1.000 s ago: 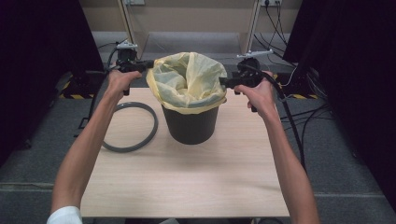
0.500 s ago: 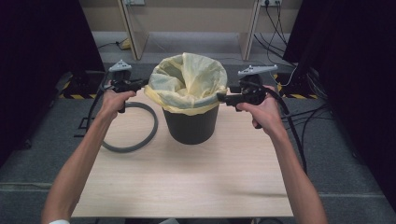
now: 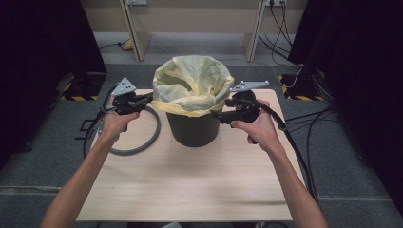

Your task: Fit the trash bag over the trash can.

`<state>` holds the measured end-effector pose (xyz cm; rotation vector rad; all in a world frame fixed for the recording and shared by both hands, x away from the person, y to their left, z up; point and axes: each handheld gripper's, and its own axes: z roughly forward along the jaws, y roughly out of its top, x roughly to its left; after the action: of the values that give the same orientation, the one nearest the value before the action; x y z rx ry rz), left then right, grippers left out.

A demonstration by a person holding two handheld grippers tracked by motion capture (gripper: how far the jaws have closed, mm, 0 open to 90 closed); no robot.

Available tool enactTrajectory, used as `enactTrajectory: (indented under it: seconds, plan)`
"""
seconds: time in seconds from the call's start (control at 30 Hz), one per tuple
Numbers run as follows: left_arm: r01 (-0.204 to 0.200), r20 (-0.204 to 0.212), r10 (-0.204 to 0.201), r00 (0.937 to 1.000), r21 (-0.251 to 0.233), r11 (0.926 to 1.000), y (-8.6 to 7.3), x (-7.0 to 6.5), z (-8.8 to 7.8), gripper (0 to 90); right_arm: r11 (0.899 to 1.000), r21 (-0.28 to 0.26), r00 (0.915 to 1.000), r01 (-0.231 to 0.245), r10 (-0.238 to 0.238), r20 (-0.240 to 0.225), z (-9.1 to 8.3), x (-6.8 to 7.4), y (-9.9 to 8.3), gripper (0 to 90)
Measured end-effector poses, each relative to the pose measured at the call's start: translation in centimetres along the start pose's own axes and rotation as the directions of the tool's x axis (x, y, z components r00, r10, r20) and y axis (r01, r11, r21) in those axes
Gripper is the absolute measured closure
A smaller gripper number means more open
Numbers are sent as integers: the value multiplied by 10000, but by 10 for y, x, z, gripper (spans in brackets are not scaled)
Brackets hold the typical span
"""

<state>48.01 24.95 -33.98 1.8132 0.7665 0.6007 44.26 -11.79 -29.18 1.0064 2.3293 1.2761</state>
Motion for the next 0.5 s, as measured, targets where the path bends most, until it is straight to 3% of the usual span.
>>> enactTrajectory:
  seconds: [0.17,0.27,0.37,0.43,0.5]
  plan:
    - [-45,200,43,9998,122,9999,0,-6,0,875,10000,78,9993,-38,35,360,7,2,-1,213]
    - [-111,237,107,9997,172,9998,-1,-7,0,875,9998,136,9972,-140,129,741,12,1,-1,215]
    - [-143,259,138,9996,180,9997,-1,-7,0,874,9999,135,9983,-5,-3,587,17,-1,-1,302]
    - [-172,281,166,9995,203,9996,-2,-7,1,874,9997,154,9986,185,-193,499,19,-2,-1,429]
    - [-209,304,202,9993,211,9996,-2,-9,2,874,9990,124,9971,419,-426,625,22,-2,-2,488]
